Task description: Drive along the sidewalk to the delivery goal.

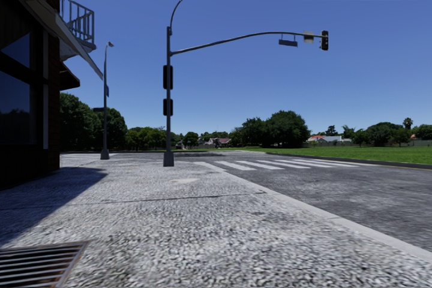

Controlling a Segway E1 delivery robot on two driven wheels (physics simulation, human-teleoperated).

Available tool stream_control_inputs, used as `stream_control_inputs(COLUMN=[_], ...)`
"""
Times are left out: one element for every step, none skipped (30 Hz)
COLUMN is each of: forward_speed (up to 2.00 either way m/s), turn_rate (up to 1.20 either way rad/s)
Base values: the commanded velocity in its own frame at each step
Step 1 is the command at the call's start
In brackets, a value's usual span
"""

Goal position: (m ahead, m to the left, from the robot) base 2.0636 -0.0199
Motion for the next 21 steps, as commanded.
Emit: stream_control_inputs(forward_speed=[1.34,1.34,1.34,1.34,1.34,1.34,1.34,1.34,1.34,1.34,1.34,1.34,1.34,1.34,1.34,1.34,1.34,1.34,1.34,1.34,1.33], turn_rate=[0.00,0.00,0.00,0.00,0.00,0.00,0.00,0.00,0.00,0.00,0.00,0.00,0.00,0.00,0.00,0.00,0.00,0.00,0.00,0.00,0.00])
